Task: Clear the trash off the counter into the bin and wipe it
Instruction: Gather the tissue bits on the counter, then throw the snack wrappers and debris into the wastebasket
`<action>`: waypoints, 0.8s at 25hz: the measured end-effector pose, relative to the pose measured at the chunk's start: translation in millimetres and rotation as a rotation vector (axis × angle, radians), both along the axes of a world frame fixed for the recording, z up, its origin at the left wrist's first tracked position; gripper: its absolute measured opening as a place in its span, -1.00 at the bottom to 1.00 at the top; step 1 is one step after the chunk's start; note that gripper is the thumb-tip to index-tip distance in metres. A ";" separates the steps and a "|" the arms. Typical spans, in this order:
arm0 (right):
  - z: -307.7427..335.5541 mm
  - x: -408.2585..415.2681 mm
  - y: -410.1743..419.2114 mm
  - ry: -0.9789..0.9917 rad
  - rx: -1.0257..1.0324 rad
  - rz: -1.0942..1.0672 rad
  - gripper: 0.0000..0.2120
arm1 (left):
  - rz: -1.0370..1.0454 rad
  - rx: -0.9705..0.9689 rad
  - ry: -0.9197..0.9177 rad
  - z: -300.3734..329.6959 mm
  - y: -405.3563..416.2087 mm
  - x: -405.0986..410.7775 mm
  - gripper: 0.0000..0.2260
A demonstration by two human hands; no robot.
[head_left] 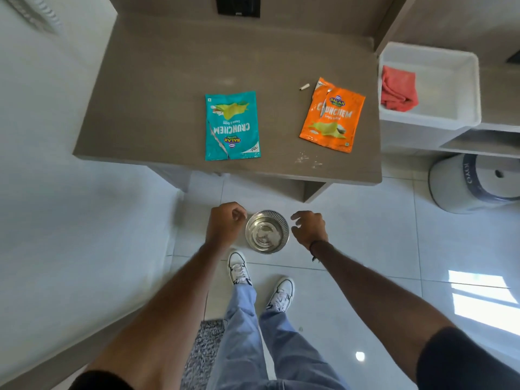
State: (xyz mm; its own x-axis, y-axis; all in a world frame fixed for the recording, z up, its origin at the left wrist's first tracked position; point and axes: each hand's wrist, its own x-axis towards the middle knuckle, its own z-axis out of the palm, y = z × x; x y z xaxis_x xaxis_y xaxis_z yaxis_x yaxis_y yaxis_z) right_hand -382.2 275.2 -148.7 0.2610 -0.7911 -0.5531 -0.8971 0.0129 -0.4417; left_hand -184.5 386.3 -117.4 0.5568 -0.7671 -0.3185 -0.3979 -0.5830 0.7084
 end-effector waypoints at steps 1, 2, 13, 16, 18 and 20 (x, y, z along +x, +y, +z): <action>7.9 -2.3 -1.5 -0.008 -0.013 0.005 -0.72 | 0.001 -0.001 -0.006 6.1 -1.9 0.0 -0.89; 15.0 -4.2 -3.4 -0.021 -0.026 0.011 -0.74 | 0.002 -0.005 -0.014 11.6 -4.0 -0.1 -0.90; 115.0 42.4 -43.5 -0.311 -0.395 0.314 -0.89 | 0.111 -0.145 -0.157 83.4 -46.2 35.1 -0.88; 130.6 84.0 -67.4 -0.333 -0.412 0.218 -0.76 | 0.170 -0.161 -0.173 86.9 -66.1 67.5 -0.88; 133.9 118.5 -84.5 -0.318 -0.346 0.127 -0.63 | 0.214 -0.121 -0.191 86.2 -85.0 92.2 -0.83; 131.0 151.6 -102.4 -0.285 -0.198 -0.021 -0.53 | 0.220 -0.001 -0.178 82.1 -104.0 112.8 -0.69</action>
State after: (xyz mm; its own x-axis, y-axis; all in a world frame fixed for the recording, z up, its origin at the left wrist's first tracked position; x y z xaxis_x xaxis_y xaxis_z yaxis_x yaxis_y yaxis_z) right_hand -230.6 172.8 -17.8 0.3653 -0.8827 -0.2957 -0.7375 -0.0805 -0.6706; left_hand -71.7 282.3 -35.3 0.7568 -0.6223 -0.1999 -0.3803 -0.6679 0.6397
